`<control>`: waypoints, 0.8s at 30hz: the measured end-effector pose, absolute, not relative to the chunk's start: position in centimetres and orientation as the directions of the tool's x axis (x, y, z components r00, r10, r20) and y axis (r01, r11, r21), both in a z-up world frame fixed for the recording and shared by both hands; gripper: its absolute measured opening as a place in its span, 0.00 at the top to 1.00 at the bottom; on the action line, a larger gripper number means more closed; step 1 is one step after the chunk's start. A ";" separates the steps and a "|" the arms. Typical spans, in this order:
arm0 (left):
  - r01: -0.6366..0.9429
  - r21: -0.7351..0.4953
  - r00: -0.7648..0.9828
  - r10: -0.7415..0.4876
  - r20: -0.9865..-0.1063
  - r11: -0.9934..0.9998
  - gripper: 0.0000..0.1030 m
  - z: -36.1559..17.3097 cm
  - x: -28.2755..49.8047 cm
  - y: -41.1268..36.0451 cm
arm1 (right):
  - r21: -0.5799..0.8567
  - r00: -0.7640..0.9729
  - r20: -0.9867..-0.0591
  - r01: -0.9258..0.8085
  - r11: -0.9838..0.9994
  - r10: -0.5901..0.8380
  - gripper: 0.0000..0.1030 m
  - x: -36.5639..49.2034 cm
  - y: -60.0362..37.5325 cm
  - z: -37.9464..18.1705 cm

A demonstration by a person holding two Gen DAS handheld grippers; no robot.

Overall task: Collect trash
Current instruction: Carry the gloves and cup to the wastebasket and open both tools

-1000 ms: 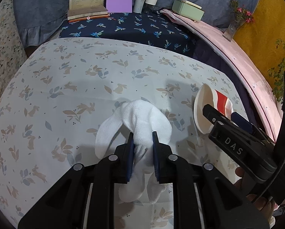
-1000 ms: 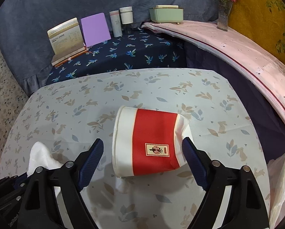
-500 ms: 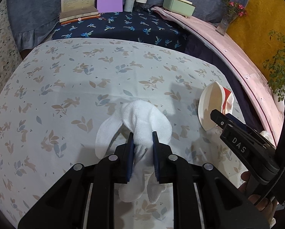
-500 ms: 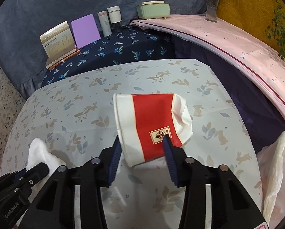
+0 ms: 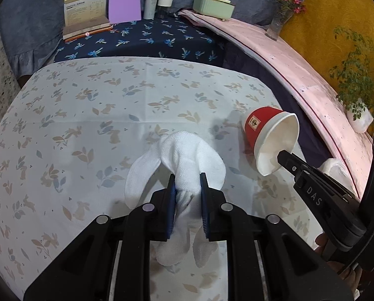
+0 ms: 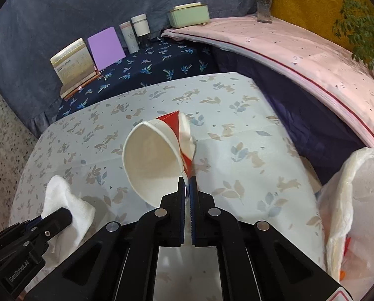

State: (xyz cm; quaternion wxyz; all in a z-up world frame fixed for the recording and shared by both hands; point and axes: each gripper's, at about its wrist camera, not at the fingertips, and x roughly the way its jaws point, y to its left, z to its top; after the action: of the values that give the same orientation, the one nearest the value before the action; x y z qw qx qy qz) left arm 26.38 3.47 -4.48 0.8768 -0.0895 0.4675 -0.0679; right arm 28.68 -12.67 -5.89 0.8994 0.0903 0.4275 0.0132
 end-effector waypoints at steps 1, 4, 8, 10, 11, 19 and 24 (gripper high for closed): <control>0.041 -0.222 0.554 -0.207 -0.806 0.974 0.84 -4.3 26.2 3.1 | 0.178 0.638 -0.763 0.055 0.982 0.103 0.97 28.4 -12.9 -5.7; 0.065 -0.221 0.561 -0.219 -0.799 0.973 0.84 -3.6 25.5 2.0 | 0.189 0.654 -0.749 0.061 0.980 0.104 0.97 27.3 -13.7 -4.8; 0.100 -0.218 0.571 -0.235 -0.787 0.971 0.84 -2.3 24.5 0.4 | 0.205 0.678 -0.728 0.077 0.976 0.100 0.97 25.4 -15.0 -3.4; 0.118 -0.216 0.577 -0.244 -0.779 0.969 0.84 -1.6 23.9 -0.5 | 0.210 0.689 -0.718 0.086 0.974 0.094 0.97 24.5 -15.8 -2.8; 0.130 -0.215 0.580 -0.250 -0.775 0.968 0.84 -1.3 23.6 -1.1 | 0.213 0.695 -0.713 0.092 0.973 0.090 0.97 24.0 -16.3 -2.4; 0.239 -0.205 0.586 -0.310 -0.748 0.949 0.84 1.0 20.8 -6.5 | 0.223 0.735 -0.677 0.166 0.961 0.030 0.97 19.5 -21.4 -0.1; 0.327 -0.191 0.574 -0.355 -0.737 0.926 0.84 2.1 18.6 -10.9 | 0.232 0.750 -0.662 0.233 0.945 -0.022 0.97 16.3 -25.5 0.7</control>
State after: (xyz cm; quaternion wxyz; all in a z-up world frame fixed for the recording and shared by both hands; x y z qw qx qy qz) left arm 18.63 -10.87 2.06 0.8871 -0.0169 0.4193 -0.1922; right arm 16.32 -25.53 0.75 0.9230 0.1515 0.3470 -0.0691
